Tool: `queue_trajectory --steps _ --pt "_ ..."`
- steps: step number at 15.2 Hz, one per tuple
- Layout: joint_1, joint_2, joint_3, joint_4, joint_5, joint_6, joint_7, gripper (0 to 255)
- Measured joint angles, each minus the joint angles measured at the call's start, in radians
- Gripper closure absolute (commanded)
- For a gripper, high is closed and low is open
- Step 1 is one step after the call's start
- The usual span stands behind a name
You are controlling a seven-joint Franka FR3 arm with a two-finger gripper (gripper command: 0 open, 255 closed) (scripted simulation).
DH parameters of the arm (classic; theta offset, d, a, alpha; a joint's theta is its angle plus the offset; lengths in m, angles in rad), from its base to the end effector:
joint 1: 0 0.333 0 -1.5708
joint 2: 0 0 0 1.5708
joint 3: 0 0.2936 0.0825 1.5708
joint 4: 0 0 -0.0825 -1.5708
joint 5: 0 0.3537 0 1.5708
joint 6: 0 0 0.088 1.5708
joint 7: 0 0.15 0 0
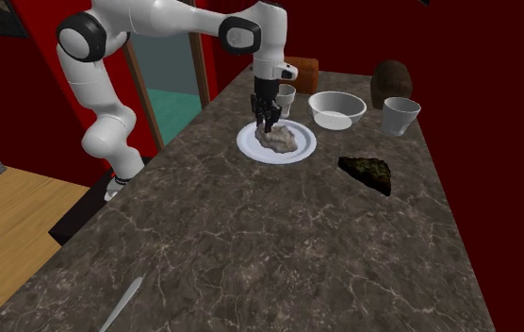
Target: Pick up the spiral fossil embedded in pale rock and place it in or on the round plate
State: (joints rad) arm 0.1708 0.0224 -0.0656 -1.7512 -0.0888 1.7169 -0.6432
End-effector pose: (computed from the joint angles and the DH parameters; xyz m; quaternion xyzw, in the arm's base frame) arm 0.5299 0.0441 0.4801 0.9267 0.3722 -0.0391 0.0353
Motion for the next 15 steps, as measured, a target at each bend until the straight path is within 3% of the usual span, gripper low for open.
queue_trajectory --steps 2,6,7,8,9,10,11,12,13,15 --pt "0.001 0.003 0.002 -0.025 -0.001 0.0 0.006 255" --pt "0.002 -0.011 0.008 -0.068 0.014 0.089 0.007 255" --pt "0.003 -0.012 0.009 -0.067 0.014 0.089 0.007 0" --pt "0.003 -0.012 0.008 -0.067 0.014 0.089 0.007 0" --pt "0.011 0.067 0.018 0.052 -0.016 0.026 0.059 0" --pt "0.017 0.233 0.022 0.302 -0.053 -0.132 0.192 0" --pt "0.03 0.434 0.009 0.609 -0.074 -0.361 0.314 0" --pt "0.044 0.536 -0.005 0.751 -0.079 -0.539 0.384 0" --pt "0.051 0.574 -0.013 0.796 -0.081 -0.612 0.42 0" --pt "0.054 0.577 -0.02 0.777 -0.083 -0.636 0.449 0"
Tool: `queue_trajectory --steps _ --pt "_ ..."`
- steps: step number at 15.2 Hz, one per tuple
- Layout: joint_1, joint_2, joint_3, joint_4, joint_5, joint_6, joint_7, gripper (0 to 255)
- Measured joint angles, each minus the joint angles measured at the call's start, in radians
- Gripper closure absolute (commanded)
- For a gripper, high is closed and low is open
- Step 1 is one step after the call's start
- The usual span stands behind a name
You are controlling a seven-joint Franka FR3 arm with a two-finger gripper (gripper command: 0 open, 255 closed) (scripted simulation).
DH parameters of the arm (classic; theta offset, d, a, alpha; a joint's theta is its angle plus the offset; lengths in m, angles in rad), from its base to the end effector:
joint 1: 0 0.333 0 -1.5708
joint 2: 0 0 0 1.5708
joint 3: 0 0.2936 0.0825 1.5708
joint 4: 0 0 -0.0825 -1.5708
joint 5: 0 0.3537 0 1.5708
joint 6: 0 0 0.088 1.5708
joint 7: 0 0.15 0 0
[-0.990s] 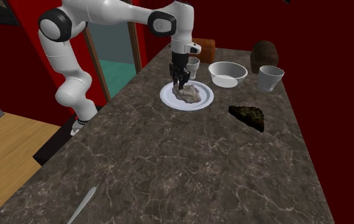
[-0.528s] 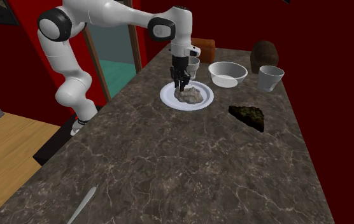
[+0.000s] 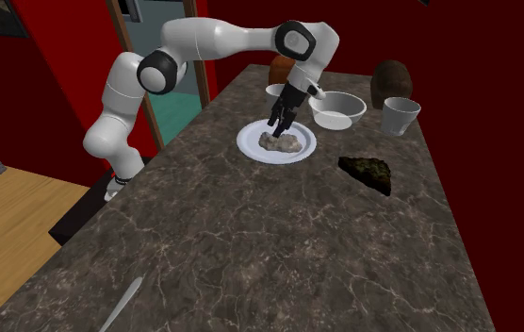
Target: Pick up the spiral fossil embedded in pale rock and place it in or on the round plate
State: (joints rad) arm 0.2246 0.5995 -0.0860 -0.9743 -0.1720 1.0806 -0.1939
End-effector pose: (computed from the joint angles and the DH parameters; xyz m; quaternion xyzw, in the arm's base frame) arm 0.5908 0.0666 0.4414 0.9542 0.1404 -0.2439 0.1018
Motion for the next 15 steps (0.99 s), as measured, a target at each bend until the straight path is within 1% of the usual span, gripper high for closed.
queue_trajectory --steps 4,6,10,11,15 --pt "0.0 -0.061 -0.001 -0.142 0.0 0.066 0.022 0" --pt "0.0 -0.07 -0.001 -0.164 -0.001 0.079 0.024 0" --pt "0.0 -0.072 -0.001 -0.17 -0.001 0.083 0.025 0" --pt "0.0 -0.072 -0.001 -0.17 -0.001 0.083 0.025 255" --pt "0.0 -0.073 -0.001 -0.169 0.0 0.082 0.025 255"
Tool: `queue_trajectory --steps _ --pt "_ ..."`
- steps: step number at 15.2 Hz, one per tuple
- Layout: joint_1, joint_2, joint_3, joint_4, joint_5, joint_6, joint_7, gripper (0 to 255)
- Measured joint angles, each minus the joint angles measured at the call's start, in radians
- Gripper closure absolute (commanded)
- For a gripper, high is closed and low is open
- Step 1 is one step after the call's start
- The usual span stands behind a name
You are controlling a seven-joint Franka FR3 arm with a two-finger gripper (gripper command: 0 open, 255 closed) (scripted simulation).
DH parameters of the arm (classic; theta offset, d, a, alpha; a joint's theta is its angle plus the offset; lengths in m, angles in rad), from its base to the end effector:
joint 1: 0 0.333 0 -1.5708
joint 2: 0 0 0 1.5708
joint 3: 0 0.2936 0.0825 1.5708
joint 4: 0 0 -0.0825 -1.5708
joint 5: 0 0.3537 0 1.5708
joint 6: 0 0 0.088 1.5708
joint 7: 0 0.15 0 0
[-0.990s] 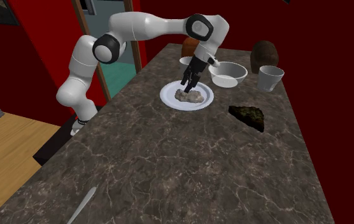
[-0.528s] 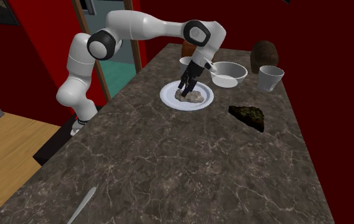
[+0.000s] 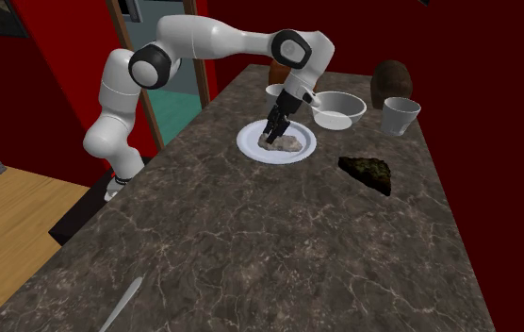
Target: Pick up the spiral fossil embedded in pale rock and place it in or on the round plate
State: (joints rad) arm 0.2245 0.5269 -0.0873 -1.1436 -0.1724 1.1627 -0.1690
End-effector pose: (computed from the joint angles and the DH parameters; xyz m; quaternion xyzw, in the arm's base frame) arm 0.5805 0.0612 0.4230 0.9533 0.1339 -0.2501 0.1037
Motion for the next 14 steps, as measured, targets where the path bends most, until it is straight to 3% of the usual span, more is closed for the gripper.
queue_trajectory --steps 7,14 --pt "0.0 0.001 0.0 0.007 -0.001 -0.006 -0.002 255" --pt "0.0 0.033 -0.004 0.145 -0.007 -0.11 -0.025 255"
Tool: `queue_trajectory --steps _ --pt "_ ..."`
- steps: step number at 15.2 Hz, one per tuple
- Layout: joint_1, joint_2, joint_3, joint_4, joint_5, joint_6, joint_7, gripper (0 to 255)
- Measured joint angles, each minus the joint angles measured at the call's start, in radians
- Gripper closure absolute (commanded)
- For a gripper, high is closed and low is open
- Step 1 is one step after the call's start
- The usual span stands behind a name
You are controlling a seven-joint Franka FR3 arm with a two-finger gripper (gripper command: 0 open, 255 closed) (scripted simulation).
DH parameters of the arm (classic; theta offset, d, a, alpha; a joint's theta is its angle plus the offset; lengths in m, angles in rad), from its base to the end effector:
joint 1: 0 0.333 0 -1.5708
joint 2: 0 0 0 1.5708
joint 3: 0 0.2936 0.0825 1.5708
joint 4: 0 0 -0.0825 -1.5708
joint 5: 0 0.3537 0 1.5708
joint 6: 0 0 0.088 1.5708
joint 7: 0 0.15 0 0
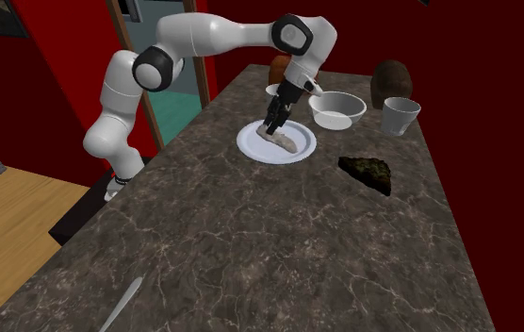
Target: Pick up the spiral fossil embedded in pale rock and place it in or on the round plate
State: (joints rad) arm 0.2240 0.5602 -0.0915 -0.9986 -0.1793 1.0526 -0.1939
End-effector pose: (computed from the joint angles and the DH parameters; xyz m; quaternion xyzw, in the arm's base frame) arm 0.5800 0.0602 0.4560 0.9532 0.1338 -0.2504 0.1039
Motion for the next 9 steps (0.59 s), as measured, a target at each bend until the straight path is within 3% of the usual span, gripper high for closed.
queue_trajectory --steps 7,9 --pt "-0.003 0.087 -0.008 0.238 -0.01 -0.147 -0.036 255" --pt "0.017 0.096 -0.002 0.276 -0.002 -0.181 -0.015 255"
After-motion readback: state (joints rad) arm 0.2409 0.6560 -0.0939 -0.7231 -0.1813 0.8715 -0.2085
